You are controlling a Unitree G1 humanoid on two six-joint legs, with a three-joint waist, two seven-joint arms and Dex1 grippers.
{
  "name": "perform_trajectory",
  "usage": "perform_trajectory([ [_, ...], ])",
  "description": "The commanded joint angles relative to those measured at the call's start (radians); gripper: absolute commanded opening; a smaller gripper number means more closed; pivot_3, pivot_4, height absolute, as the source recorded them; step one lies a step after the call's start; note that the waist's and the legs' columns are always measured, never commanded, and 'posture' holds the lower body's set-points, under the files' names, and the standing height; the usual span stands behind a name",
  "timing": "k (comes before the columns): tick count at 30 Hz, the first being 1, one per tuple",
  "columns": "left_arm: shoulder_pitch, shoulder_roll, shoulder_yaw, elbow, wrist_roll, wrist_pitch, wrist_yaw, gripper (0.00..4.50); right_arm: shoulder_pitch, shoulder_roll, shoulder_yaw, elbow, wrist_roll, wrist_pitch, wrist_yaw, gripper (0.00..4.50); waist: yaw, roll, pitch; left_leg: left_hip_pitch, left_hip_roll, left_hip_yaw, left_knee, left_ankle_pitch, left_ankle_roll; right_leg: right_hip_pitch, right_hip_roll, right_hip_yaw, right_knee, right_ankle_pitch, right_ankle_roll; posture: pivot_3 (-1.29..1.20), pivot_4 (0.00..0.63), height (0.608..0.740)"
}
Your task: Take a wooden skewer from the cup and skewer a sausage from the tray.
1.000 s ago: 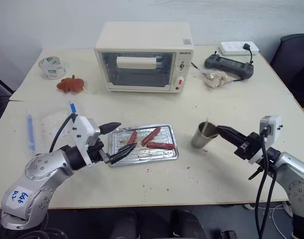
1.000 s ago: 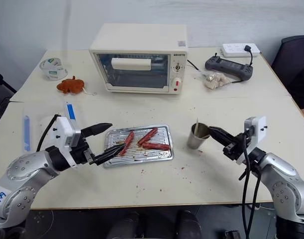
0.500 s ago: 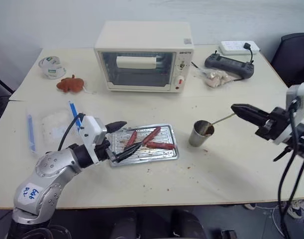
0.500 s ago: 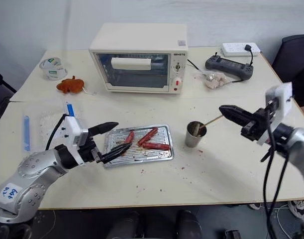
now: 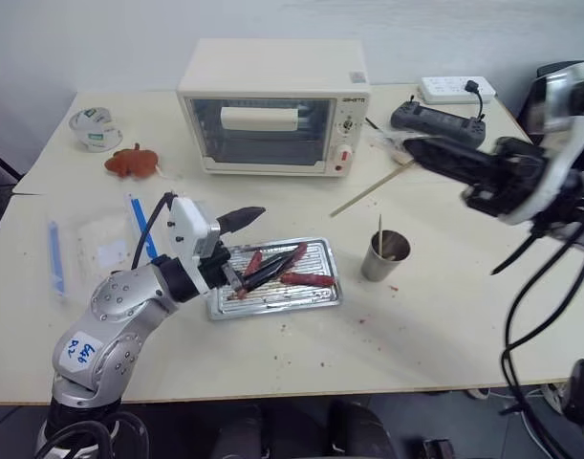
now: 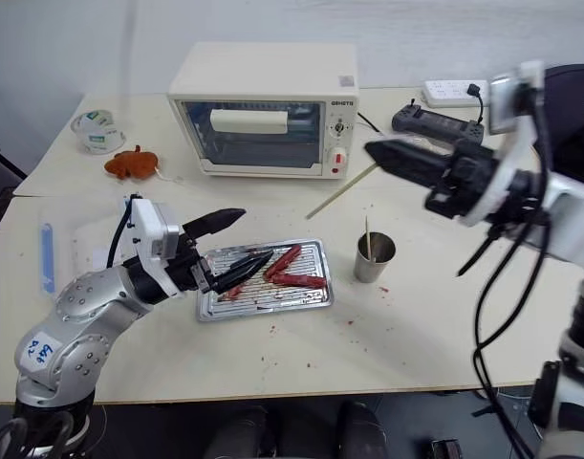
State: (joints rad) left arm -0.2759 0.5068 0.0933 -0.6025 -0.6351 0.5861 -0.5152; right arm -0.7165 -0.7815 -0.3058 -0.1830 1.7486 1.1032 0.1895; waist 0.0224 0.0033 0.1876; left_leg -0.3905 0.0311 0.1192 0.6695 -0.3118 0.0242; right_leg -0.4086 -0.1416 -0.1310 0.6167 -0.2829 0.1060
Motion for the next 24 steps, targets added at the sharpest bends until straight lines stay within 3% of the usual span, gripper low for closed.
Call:
perform_trajectory([
  [1, -0.032, -0.034, 0.007, -0.024, -0.039, 0.001, 0.027, 4.5, -0.027, 0.052, 0.044, 0.008, 0.104, -0.055, -0.083, 0.04, 0.001, 0.0, 0.0, 0.0, 0.0, 0.0, 0.001, 0.0, 0.0, 0.0, 0.0, 0.0, 0.0, 0.0, 0.0, 0.0, 0.15, 0.74],
  [5, -0.061, -0.057, -0.015, -0.024, -0.035, -0.003, 0.033, 4.5, -0.019, 0.105, 0.081, 0.038, 0.21, -0.088, -0.155, 0.04, 0.001, 0.0, 0.0, -0.004, 0.0, -0.001, 0.007, -0.001, 0.002, -0.001, 0.0, -0.001, 0.001, 0.001, 0.002, 0.0, 0.15, 0.74],
  [11, -0.093, -0.101, -0.038, -0.014, -0.067, -0.002, 0.027, 4.5, -0.013, 0.14, 0.101, 0.02, 0.224, -0.094, -0.167, 0.04, 0.001, 0.0, 0.0, -0.007, 0.0, -0.001, 0.011, -0.003, 0.005, -0.002, 0.0, -0.001, 0.001, 0.002, 0.003, 0.0, 0.15, 0.74],
  [14, -0.106, -0.124, -0.034, -0.001, -0.092, -0.004, 0.02, 3.92, -0.016, 0.16, 0.089, 0.026, 0.224, -0.092, -0.169, 0.0, 0.001, 0.0, 0.0, -0.008, 0.0, -0.001, 0.011, -0.003, 0.005, -0.003, 0.0, -0.001, 0.001, 0.002, 0.003, 0.0, 0.15, 0.74],
  [18, -0.136, -0.151, -0.042, 0.031, -0.092, -0.003, 0.03, 2.8, -0.014, 0.167, 0.085, 0.028, 0.224, -0.075, -0.169, 0.0, 0.001, 0.0, 0.0, -0.009, 0.0, -0.001, 0.012, -0.003, 0.005, -0.003, 0.0, -0.001, 0.001, 0.002, 0.003, 0.0, 0.15, 0.74],
  [24, -0.162, -0.152, -0.05, 0.048, -0.087, -0.007, 0.014, 2.8, -0.009, 0.168, 0.074, 0.027, 0.224, -0.065, -0.166, 0.0, 0.001, 0.0, 0.0, -0.01, 0.0, -0.001, 0.012, -0.003, 0.005, -0.005, 0.0, -0.001, 0.001, 0.002, 0.004, 0.0, 0.15, 0.74],
])
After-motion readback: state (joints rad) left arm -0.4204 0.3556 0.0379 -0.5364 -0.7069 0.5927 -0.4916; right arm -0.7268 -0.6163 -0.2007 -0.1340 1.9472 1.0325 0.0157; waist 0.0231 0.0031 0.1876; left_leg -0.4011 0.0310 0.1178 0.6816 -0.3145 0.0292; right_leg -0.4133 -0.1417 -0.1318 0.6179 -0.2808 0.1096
